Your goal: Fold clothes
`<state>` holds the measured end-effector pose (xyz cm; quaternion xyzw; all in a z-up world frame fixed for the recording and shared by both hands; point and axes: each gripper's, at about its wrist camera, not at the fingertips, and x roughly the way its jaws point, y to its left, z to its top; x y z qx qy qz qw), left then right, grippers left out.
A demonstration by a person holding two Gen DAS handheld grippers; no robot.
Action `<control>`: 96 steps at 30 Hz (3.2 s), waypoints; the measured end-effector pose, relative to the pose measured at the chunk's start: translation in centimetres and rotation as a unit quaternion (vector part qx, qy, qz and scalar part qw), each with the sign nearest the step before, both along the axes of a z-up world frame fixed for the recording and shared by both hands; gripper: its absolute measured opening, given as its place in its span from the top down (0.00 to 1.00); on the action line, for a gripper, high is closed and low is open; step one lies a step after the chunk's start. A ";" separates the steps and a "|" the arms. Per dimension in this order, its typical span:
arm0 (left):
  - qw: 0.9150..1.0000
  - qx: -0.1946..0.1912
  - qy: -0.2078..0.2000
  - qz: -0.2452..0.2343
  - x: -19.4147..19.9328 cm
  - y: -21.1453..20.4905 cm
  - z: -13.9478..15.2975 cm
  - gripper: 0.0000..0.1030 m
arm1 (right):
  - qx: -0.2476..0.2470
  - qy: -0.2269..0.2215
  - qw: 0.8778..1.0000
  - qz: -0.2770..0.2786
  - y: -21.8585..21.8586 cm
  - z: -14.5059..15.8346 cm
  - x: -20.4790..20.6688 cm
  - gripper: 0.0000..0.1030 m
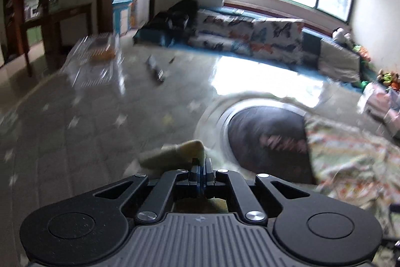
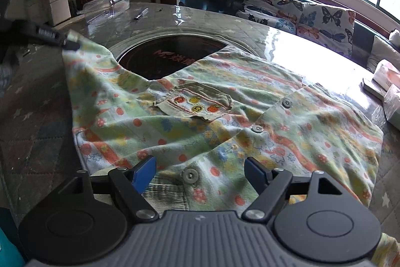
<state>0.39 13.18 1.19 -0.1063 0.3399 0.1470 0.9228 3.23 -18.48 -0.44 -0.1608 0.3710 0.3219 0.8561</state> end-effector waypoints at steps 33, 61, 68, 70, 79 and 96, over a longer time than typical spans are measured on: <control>0.999 0.011 0.012 0.039 2.5 2.9 0.2 0.86 | 0.012 0.019 1.000 0.006 -0.2 -0.3 -0.4 0.17; 0.986 0.041 0.043 -0.153 4.0 -9.3 -2.7 0.72 | 0.001 0.021 1.000 -0.006 -2.8 0.4 -2.8 0.34; 0.987 0.079 0.043 -0.134 4.1 -8.3 -3.0 0.71 | -0.014 0.025 1.000 -0.013 -4.8 0.8 -4.6 0.42; 0.987 0.082 0.043 -0.130 4.2 -7.8 -3.0 0.71 | -0.017 0.029 0.999 -0.013 -5.2 0.9 -5.0 0.48; 0.987 0.053 0.041 -0.144 3.1 -7.9 -1.7 0.68 | 0.009 0.011 1.000 0.027 -3.5 3.1 -6.7 0.51; 0.918 -0.012 0.000 -0.396 -3.7 -18.0 1.1 0.50 | 0.052 0.053 0.997 -0.002 -4.0 2.2 -6.0 0.98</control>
